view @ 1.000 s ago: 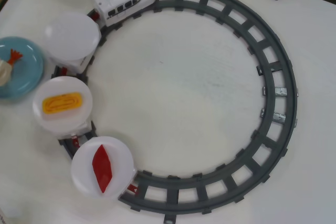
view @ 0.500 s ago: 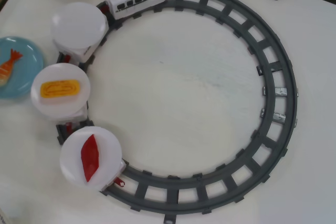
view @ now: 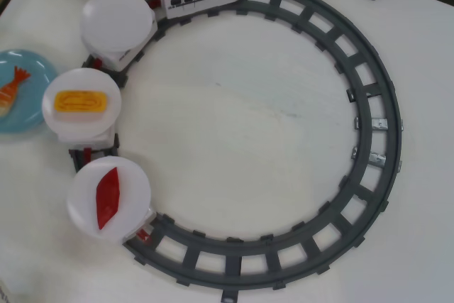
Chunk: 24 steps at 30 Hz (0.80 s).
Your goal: Pick up the sushi from the Shinkansen and put it on the blue dish
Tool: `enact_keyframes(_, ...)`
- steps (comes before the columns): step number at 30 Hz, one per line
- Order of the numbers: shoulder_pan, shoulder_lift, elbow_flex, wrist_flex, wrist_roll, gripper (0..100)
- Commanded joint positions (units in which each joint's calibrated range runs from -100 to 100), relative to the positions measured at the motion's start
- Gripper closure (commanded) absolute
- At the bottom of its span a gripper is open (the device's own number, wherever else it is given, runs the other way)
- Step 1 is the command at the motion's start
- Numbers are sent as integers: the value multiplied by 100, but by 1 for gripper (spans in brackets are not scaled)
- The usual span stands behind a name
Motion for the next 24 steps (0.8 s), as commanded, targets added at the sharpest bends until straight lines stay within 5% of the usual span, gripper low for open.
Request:
enact_keyframes(1, 153, -1001, 545, 100, -177, 68)
enact_keyframes(16, 347, -4866, 4747, -44, -894, 68)
enact_keyframes(24, 1236, -6575, 7750, -2703, -1249, 68)
